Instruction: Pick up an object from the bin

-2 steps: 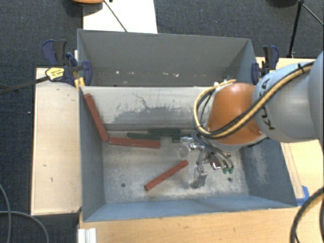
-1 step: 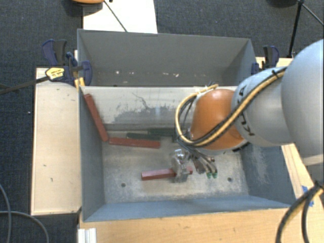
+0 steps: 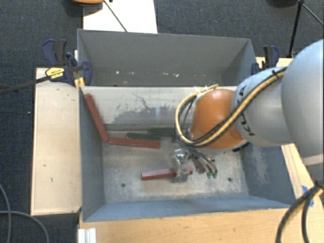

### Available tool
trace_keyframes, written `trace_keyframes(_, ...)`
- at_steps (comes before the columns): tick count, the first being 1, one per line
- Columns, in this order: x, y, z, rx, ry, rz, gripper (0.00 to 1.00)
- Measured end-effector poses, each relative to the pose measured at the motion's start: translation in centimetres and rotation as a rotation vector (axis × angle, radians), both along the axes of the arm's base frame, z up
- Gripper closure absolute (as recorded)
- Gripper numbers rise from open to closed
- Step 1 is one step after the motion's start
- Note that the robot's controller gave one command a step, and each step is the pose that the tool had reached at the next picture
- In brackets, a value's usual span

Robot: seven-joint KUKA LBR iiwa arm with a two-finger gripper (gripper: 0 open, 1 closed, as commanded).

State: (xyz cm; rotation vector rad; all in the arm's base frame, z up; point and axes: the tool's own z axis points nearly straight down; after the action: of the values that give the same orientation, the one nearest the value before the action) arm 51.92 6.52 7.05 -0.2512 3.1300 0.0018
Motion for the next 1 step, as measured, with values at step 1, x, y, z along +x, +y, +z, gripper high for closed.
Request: trace_keyframes(1,3.1,-1.23,10.76,-0.001,-0.001,0.014,1.0)
